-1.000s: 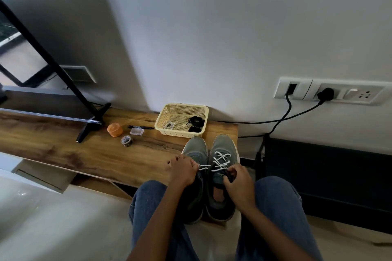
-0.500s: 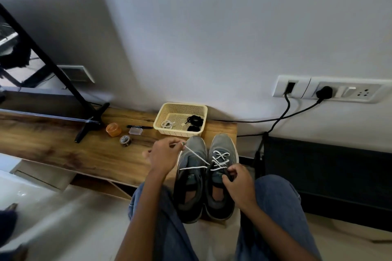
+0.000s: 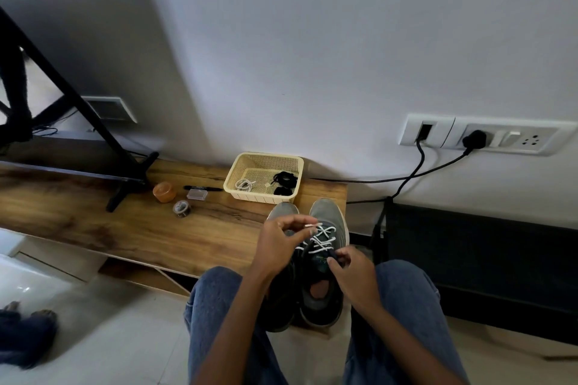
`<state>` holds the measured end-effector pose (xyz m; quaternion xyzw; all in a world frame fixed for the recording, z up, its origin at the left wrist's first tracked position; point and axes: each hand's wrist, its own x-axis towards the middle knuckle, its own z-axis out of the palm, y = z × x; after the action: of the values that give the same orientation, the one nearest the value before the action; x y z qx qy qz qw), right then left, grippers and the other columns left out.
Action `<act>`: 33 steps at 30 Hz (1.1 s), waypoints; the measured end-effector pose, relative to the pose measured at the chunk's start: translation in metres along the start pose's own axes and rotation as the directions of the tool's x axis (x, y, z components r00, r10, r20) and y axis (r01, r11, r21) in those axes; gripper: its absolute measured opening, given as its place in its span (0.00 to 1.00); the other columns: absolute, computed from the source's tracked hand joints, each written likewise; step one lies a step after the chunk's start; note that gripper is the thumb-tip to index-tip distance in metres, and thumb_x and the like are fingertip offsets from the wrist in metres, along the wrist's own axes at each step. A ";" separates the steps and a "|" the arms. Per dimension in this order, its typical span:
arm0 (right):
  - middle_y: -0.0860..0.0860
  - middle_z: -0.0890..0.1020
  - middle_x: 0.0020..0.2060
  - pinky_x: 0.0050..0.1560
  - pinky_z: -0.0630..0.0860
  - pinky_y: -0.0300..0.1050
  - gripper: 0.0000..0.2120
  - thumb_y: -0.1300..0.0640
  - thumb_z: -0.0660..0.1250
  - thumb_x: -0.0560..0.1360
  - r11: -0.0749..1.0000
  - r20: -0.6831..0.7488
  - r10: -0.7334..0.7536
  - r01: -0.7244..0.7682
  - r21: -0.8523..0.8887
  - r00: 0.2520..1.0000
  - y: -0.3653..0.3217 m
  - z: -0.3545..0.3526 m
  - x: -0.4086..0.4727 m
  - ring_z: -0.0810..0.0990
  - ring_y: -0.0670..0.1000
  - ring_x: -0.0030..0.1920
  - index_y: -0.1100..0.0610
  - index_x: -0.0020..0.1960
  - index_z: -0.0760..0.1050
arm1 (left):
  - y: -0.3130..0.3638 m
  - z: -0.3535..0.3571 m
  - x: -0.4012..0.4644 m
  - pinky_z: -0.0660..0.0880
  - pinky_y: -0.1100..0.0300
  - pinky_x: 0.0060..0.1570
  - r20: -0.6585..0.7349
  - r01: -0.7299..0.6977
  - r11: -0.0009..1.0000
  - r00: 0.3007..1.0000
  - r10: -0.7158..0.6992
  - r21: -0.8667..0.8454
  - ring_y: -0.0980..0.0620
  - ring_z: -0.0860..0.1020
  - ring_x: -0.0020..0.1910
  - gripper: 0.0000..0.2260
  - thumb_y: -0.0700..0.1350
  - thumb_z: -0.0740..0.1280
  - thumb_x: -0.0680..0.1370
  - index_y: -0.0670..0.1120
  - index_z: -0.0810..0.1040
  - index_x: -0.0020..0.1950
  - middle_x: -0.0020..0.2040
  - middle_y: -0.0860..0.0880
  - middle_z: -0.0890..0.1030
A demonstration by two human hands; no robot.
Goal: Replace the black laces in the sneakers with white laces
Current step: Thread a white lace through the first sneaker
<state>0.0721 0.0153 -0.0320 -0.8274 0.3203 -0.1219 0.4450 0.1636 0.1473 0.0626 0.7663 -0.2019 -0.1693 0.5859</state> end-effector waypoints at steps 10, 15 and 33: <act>0.49 0.82 0.37 0.46 0.76 0.47 0.05 0.60 0.71 0.72 0.987 0.123 0.077 -0.093 0.131 0.989 0.002 -0.010 0.008 0.81 0.49 0.42 0.53 0.41 0.77 | -0.024 0.027 -0.001 0.78 0.57 0.51 0.078 0.030 0.995 0.996 -0.037 0.092 0.55 0.82 0.48 0.05 0.44 0.69 0.78 0.43 0.82 0.48 0.45 0.51 0.85; 0.50 0.82 0.37 0.45 0.76 0.47 0.04 0.59 0.72 0.71 0.985 0.140 0.102 -0.119 0.122 0.985 0.002 -0.009 0.011 0.81 0.50 0.41 0.55 0.41 0.78 | -0.009 0.031 -0.003 0.77 0.65 0.44 0.025 0.171 0.950 0.985 -0.170 -0.263 0.53 0.84 0.46 0.09 0.40 0.61 0.81 0.33 0.73 0.54 0.43 0.46 0.86; 0.49 0.82 0.35 0.41 0.77 0.45 0.05 0.58 0.74 0.70 0.981 0.147 0.103 -0.126 0.151 0.984 0.006 -0.006 0.013 0.81 0.48 0.39 0.54 0.39 0.78 | -0.031 0.044 -0.022 0.75 0.62 0.43 0.097 0.263 0.964 0.961 -0.260 -0.022 0.56 0.79 0.37 0.03 0.41 0.63 0.80 0.45 0.74 0.47 0.39 0.49 0.83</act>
<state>0.0762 0.0010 -0.0351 -0.7758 0.3250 -0.0635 0.5372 0.1260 0.1289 0.0214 0.7674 -0.1231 -0.2844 0.5613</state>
